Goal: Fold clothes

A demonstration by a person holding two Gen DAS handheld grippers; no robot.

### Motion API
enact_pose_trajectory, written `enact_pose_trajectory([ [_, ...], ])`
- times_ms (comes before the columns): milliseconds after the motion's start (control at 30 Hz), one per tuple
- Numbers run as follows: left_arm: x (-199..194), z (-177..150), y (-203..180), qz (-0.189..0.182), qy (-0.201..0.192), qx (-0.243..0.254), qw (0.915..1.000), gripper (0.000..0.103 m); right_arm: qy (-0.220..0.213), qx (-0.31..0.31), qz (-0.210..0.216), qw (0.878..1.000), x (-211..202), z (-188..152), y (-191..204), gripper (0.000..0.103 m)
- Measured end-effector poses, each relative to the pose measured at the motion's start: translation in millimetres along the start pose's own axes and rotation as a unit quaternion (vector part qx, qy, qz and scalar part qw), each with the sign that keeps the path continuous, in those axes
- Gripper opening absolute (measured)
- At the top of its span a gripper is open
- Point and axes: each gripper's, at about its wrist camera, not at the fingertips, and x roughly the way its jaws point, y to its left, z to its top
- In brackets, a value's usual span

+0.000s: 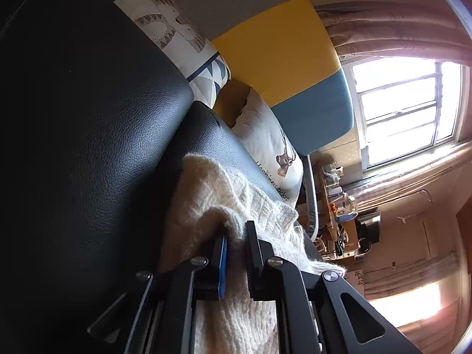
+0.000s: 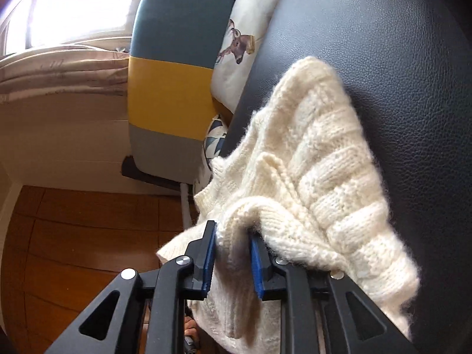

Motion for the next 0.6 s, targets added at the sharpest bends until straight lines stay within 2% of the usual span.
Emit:
enact_pose_trajectory([
  [67, 0, -3, 1, 0.005, 0.002, 0.006, 1.0, 0.012, -0.003, -0.005, 0.011, 1.0, -2, -1, 0, 0.027],
  [167, -2, -7, 5, 0.005, 0.001, 0.0, 1.0, 0.012, 0.004, -0.012, 0.0, 1.0, 2, -2, -5, 0.026],
  [367, -8, -23, 0, 0.042, 0.003, 0.031, 0.9986, 0.013, 0.017, -0.056, -0.037, 0.998, 1, -15, -3, 0.021],
  [600, -40, -60, 5, 0.066, 0.012, 0.046, 0.9967, 0.013, 0.071, -0.066, -0.063, 0.993, -17, -48, -10, 0.014],
])
